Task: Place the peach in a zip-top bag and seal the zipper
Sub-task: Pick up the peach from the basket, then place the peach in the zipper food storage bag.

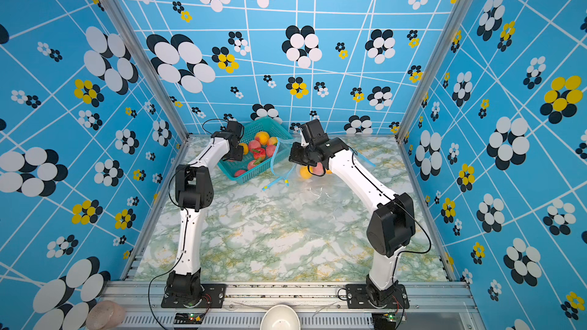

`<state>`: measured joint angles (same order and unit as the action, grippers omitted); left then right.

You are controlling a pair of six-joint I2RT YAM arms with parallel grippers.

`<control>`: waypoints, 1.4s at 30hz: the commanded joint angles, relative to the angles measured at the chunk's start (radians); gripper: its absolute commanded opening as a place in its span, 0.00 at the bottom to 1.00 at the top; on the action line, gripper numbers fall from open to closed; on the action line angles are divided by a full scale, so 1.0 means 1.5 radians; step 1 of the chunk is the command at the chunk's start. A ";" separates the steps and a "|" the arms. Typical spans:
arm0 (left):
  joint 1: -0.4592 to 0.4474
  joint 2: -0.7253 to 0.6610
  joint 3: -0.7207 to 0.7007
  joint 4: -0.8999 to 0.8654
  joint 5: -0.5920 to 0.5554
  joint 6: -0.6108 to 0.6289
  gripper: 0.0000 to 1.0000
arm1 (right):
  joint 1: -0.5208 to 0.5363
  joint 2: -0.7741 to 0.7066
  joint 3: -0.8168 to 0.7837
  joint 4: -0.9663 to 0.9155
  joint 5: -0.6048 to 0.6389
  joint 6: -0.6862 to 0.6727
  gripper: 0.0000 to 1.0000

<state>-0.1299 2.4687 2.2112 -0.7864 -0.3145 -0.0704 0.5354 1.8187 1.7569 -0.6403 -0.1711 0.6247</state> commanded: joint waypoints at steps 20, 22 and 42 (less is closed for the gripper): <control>-0.039 -0.583 -0.535 0.436 0.617 -0.434 0.65 | -0.003 -0.045 -0.032 -0.010 0.010 -0.037 0.00; -0.087 -0.617 -0.579 0.473 0.633 -0.458 0.65 | -0.004 -0.042 -0.027 -0.010 0.002 -0.038 0.00; -0.276 -0.564 -0.581 0.403 0.471 -0.400 0.70 | 0.003 -0.119 -0.082 0.030 -0.050 -0.001 0.00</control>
<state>-0.5282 1.5990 1.2881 -0.1555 0.4202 -0.7059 0.5350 1.6665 1.6524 -0.6270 -0.2176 0.6071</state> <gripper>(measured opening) 0.685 0.049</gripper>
